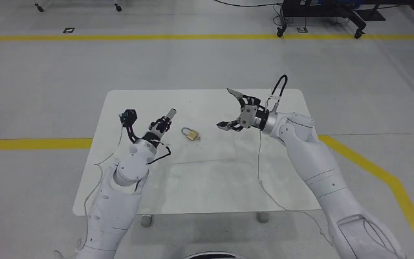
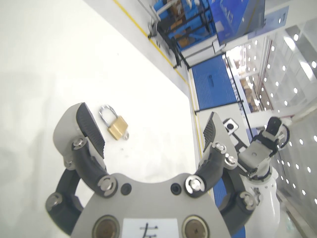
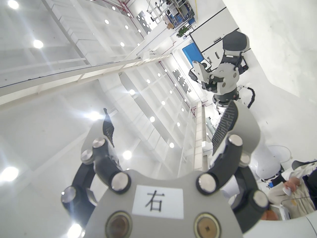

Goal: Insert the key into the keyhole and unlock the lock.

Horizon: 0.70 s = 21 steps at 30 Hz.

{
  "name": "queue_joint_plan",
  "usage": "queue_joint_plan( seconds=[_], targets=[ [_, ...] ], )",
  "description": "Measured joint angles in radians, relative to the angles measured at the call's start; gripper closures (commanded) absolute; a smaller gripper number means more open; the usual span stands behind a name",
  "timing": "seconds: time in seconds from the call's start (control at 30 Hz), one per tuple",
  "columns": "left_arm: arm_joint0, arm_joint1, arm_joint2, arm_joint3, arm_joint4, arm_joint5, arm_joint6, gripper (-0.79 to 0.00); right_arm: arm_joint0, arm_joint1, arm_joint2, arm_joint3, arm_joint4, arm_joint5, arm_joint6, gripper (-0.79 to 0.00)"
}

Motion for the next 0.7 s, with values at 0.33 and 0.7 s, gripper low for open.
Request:
queue_joint_plan(
  seconds=[0.33, 0.7],
  targets=[
    [0.002, 0.000, -0.003, -0.002, 0.000, 0.001, 0.007, -0.785, -0.001, 0.000, 0.001, -0.001, -0.001, 0.000, 0.002, -0.785],
    [0.008, -0.001, -0.014, -0.012, 0.008, -0.022, 0.055, -0.785, -0.062, 0.007, 0.097, -0.065, 0.022, -0.198, -0.107, -0.785]
  ],
)
